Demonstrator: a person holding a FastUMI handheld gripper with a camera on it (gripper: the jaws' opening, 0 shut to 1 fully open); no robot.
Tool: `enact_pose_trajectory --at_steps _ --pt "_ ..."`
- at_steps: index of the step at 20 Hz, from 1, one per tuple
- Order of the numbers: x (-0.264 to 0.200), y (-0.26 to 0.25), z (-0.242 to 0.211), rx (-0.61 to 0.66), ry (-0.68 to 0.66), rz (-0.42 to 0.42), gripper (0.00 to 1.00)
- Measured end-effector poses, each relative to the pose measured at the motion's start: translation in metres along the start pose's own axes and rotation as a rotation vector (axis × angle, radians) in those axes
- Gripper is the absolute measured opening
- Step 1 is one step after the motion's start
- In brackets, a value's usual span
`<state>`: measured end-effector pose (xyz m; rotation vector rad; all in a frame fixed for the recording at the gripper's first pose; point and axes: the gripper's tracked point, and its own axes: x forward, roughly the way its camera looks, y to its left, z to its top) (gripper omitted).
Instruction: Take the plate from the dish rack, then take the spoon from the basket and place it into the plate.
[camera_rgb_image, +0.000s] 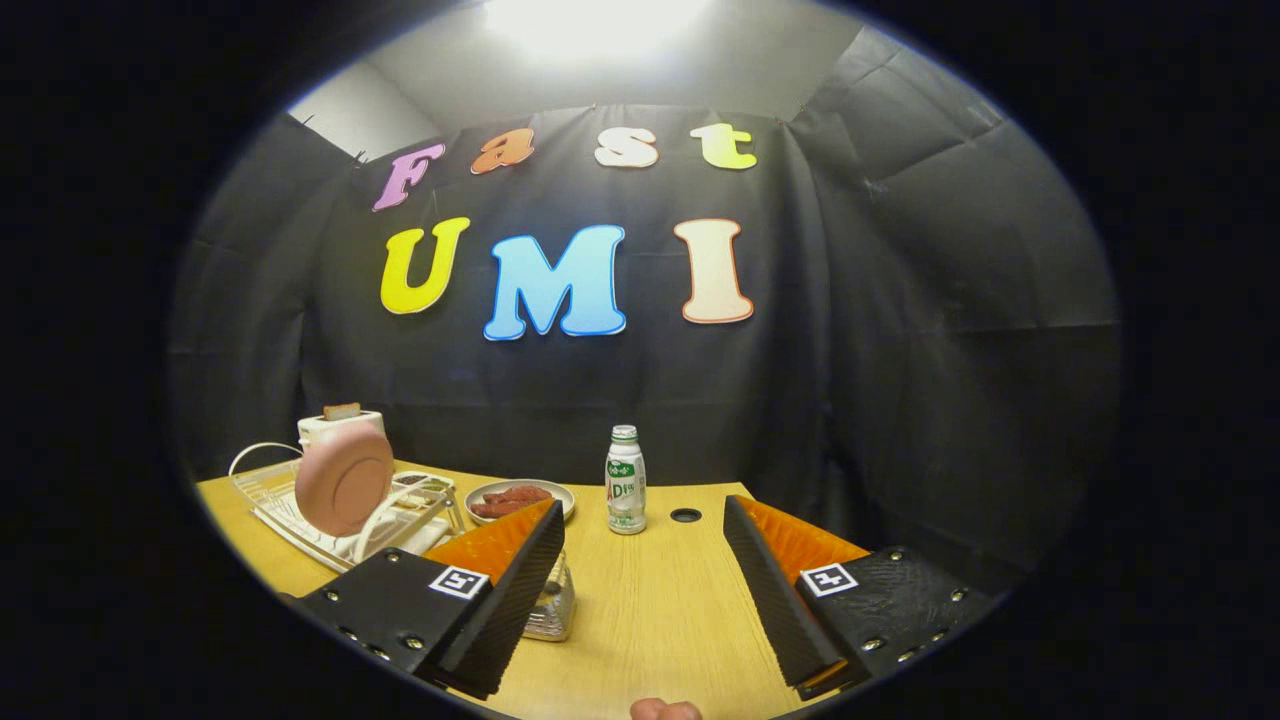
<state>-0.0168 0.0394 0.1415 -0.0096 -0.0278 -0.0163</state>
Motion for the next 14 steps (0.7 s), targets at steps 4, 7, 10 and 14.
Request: enact_pose_trajectory --at_steps 4,7,10,14 --pt "-0.005 0.034 0.037 0.014 -0.017 0.003 0.98" --pt "0.000 0.062 0.062 0.020 -0.025 0.018 0.98" --pt "0.008 0.090 0.084 0.005 -0.047 0.030 0.97" --pt "0.013 0.131 0.099 -0.005 -0.030 0.023 0.98"
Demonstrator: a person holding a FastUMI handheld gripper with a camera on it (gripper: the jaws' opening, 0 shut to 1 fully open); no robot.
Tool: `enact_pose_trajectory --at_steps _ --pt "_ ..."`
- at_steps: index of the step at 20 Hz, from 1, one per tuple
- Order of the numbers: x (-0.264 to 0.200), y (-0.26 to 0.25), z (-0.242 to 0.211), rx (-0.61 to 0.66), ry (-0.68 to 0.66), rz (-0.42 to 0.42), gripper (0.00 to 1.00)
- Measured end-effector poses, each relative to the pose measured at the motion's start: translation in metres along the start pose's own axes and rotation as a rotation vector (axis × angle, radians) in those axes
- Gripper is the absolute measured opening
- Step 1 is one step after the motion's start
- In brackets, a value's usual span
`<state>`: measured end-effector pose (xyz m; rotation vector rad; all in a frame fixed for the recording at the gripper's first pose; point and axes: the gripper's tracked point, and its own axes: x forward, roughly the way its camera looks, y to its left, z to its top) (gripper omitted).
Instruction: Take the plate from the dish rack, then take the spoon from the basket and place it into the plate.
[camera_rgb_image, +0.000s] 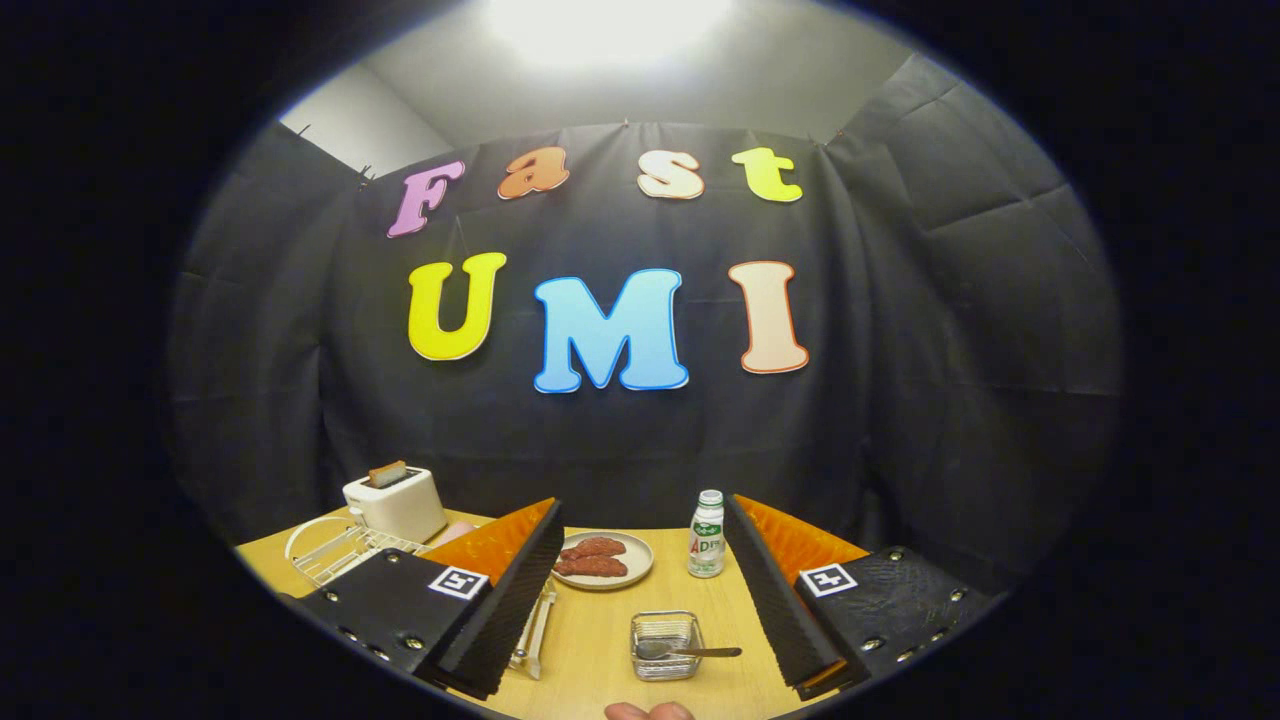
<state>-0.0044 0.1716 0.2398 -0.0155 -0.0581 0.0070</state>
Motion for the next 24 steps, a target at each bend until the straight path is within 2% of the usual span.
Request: enact_pose_trajectory --at_steps 5,11,17,24 --pt "0.012 0.054 0.008 0.003 0.004 0.049 0.97" --pt "0.030 0.085 0.005 0.008 0.074 0.025 0.98" --pt "0.053 0.112 -0.014 0.008 0.213 0.033 0.98" --pt "0.079 0.141 -0.048 -0.055 0.367 0.018 0.98"
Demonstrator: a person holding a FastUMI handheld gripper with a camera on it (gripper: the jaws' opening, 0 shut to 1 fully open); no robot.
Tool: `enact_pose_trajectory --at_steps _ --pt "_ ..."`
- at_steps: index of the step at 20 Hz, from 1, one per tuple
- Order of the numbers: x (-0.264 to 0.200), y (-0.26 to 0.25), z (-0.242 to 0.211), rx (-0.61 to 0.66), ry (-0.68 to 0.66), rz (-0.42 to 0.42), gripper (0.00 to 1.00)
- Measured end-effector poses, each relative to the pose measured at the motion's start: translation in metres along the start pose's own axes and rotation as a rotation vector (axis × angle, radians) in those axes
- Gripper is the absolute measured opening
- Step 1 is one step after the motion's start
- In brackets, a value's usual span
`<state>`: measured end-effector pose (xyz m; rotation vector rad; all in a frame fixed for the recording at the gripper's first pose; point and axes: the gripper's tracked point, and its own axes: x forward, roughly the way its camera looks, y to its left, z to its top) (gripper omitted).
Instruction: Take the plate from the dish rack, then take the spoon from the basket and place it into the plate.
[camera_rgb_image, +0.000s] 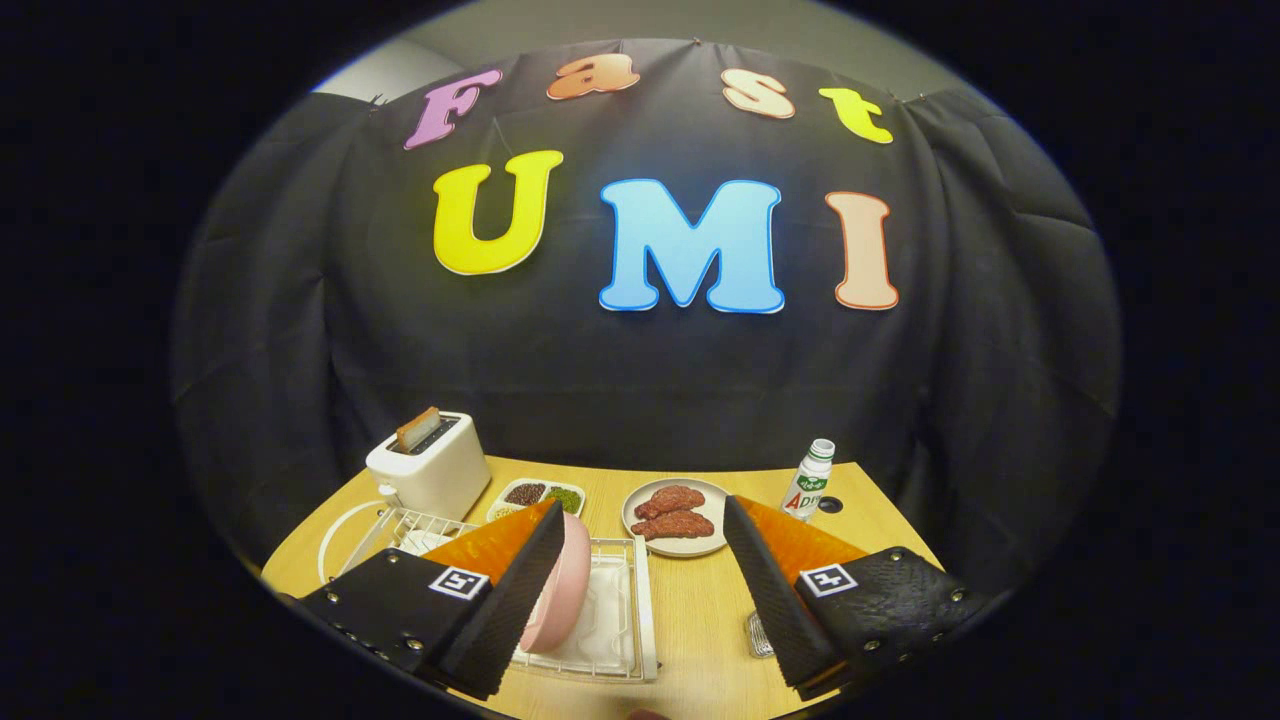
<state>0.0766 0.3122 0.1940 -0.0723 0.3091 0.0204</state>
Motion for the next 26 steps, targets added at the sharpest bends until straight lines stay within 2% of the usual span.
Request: enact_pose_trajectory --at_steps 3,8,15,18,19,22,24,26 --pt "0.010 0.016 -0.013 -0.031 0.067 -0.007 0.91" --pt "0.030 0.037 -0.030 -0.099 0.113 -0.027 0.89" --pt "0.057 0.037 -0.063 -0.150 0.257 -0.143 0.75" --pt "0.061 0.033 -0.080 -0.123 0.353 -0.197 0.64" --pt "0.065 0.031 -0.086 -0.116 0.389 -0.215 0.56" --pt "0.065 0.029 -0.093 -0.136 0.456 -0.263 0.56" --pt "0.070 0.032 -0.092 -0.137 0.461 -0.278 0.26" --pt "0.068 0.037 -0.091 -0.141 0.470 -0.276 0.20"
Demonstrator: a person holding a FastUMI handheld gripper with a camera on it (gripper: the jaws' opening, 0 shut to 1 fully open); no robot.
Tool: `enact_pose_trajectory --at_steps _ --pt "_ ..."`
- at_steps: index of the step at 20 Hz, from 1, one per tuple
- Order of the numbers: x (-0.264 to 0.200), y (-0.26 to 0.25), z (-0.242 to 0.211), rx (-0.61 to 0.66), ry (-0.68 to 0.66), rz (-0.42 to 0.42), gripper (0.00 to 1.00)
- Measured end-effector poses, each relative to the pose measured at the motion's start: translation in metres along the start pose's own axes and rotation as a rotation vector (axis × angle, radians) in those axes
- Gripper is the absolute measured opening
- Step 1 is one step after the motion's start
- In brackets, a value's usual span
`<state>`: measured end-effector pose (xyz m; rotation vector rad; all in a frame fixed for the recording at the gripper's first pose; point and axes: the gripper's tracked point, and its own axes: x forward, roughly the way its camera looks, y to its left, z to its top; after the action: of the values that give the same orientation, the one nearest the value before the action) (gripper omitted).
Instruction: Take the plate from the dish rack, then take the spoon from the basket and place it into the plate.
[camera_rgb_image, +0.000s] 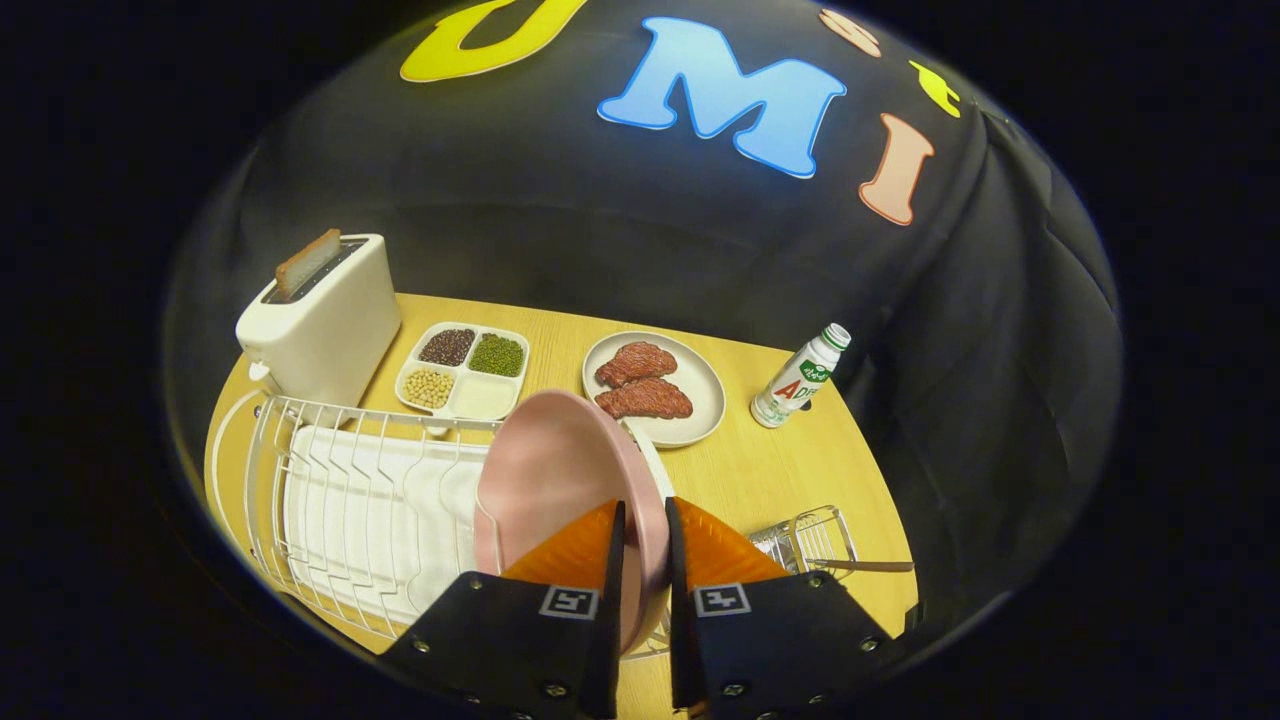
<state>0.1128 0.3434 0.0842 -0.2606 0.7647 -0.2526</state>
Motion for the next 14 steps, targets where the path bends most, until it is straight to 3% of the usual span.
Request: enact_pose_trajectory --at_steps 1,3,14 --pt "-0.004 0.005 0.000 -0.011 -0.002 0.000 0.12" --pt "-0.010 0.011 0.004 -0.059 0.001 -0.011 0.07" --pt "-0.037 0.016 0.040 -0.189 -0.092 -0.159 0.07"
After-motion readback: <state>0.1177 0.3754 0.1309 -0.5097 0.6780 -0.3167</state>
